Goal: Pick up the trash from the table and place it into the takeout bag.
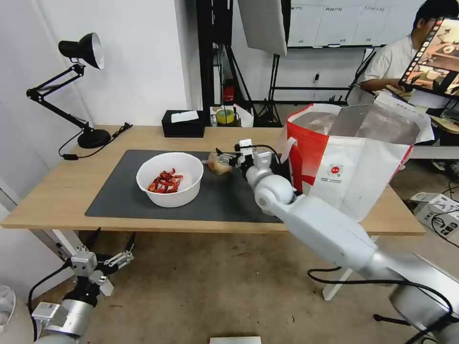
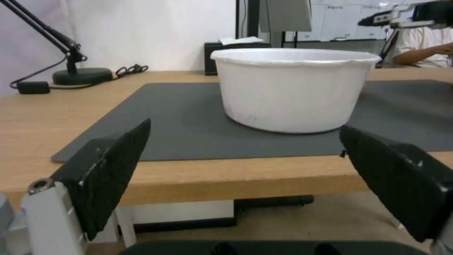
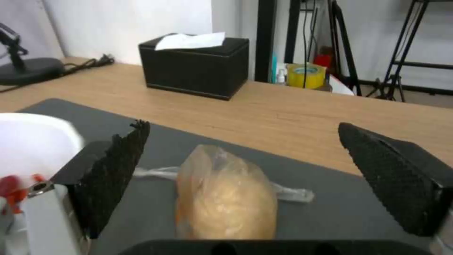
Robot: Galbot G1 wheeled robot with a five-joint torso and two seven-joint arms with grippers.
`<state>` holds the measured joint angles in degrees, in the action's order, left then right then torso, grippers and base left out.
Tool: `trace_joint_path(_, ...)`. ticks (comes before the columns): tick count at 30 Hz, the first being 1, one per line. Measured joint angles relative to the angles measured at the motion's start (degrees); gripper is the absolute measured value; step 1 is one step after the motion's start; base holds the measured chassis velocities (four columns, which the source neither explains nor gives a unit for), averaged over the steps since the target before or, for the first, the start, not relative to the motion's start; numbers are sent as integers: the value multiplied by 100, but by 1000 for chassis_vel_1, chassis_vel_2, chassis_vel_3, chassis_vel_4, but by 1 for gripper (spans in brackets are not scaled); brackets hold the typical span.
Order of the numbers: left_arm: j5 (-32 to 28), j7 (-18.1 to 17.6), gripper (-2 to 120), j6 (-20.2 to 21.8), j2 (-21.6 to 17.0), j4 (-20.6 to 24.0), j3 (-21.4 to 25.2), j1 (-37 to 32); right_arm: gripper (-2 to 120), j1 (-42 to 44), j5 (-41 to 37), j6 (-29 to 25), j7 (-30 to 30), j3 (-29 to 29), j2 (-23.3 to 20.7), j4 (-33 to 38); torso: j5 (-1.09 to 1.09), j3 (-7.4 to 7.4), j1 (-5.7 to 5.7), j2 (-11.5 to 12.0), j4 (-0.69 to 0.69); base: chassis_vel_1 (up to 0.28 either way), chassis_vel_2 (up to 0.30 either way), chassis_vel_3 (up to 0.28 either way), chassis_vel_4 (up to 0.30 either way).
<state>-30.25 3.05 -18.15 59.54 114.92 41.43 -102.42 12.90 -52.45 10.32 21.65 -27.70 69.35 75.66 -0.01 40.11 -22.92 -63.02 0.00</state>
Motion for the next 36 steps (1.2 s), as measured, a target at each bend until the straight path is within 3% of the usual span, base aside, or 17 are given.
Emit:
trace_joint_path(7,-12,9,100,-61,-38,-41,61,-52,100,-292,65,312,-326,-131,534,-1152,0,0,0,0,0,0,0,0,0)
trace_joint_path(15,-44,32,100,-119,-66,-84,63,-50,100,-326,354,380,-720,-133,845,-1826,1,0,0,0,0,0,0,0,0)
trace_joint_path(29,-51,149,100,-308,-35,-152,89,-168,100,-326,635,453,-1069,-139,1007,-2184,1,0,1,-1,0,0,0,0,0)
trace_joint_path(32,-59,153,100,-313,-40,-146,116,-175,97,-334,634,463,-1081,-172,1006,-2184,1,0,1,-1,0,0,0,0,0)
trace_joint_path(36,-68,154,100,-321,-37,-119,134,-188,83,-345,617,508,-1091,-210,991,-2180,1,0,1,-1,0,0,0,0,0)
